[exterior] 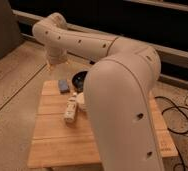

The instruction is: Move the arm in a circular motion

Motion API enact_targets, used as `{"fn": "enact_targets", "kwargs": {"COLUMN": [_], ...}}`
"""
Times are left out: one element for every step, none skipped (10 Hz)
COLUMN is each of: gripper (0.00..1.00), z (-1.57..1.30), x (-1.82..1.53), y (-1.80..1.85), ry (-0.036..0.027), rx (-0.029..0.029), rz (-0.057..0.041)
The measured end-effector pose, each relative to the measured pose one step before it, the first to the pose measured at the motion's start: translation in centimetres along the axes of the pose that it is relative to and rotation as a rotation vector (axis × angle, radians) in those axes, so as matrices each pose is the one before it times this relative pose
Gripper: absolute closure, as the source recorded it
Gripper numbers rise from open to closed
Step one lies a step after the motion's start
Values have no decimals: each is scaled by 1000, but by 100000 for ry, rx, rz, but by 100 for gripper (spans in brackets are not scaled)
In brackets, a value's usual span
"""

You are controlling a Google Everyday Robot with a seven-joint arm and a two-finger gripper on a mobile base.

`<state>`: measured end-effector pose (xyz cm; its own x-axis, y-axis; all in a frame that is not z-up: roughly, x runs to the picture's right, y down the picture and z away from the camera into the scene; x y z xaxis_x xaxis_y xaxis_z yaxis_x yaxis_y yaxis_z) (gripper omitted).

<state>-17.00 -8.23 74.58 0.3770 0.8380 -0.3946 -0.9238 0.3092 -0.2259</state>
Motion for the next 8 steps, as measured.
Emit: {"fn": "enact_targets", "kwargs": {"gripper": [35,35,35,35,35,35,35,35], "z": [366,452,433,438,385,189,111,-98], "x": [1571,1682,1780,1620,1400,1197,1092,1355], "y": [717,750,817,569,310,360,-317,-1206], "ry": [1100,1077,759,274,-51,-488,-382,-1238], "rx": [639,710,559,571,586,-433,-235,-32], "rz": [104,50,315,964,1274,1720,2963,5405]}}
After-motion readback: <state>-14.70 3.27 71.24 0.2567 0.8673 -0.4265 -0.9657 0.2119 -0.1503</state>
